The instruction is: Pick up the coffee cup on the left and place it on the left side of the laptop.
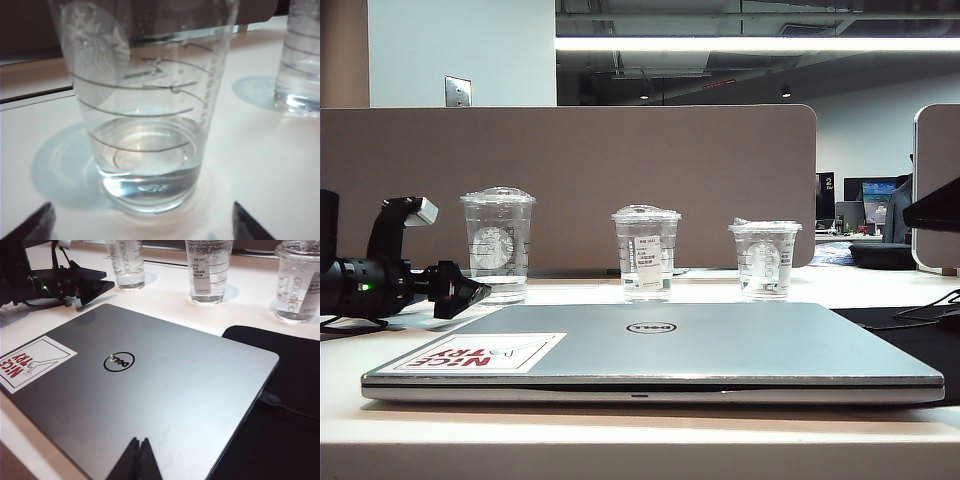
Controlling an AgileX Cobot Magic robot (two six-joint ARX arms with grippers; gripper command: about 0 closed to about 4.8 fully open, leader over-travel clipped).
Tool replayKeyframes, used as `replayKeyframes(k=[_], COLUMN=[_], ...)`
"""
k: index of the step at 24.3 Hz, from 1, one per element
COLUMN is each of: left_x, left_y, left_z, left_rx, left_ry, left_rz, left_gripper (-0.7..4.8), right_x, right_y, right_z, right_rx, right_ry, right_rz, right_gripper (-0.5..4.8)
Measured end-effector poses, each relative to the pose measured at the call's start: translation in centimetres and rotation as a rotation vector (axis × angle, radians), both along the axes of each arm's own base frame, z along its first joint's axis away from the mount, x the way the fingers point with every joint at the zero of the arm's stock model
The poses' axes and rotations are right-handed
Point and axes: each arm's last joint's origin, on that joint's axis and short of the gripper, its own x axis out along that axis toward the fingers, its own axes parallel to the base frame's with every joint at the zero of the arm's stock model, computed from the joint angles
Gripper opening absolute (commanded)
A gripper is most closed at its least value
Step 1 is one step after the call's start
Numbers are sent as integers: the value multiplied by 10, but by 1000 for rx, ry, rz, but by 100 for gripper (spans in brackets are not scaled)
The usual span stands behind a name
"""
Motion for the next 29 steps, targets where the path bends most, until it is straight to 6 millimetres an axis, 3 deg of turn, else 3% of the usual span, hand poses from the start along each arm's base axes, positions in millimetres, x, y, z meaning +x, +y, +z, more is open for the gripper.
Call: replayKeyframes(k=[11, 16, 29], left_x=[23, 35, 58], left_y=[-20, -26, -41], left_z=[2, 3, 0], left_rx=[57, 89, 33], left_ry=[-23, -12, -24], left_rz=[-51, 11, 7], left_gripper=[479, 479, 479], right_x=[0, 0, 0], right_y=[0, 0, 0], right_z=[0, 0, 0], right_rx=[0, 0, 0], right_ry=[0, 0, 0], right_rz=[0, 0, 0], right_gripper=[-5, -5, -5])
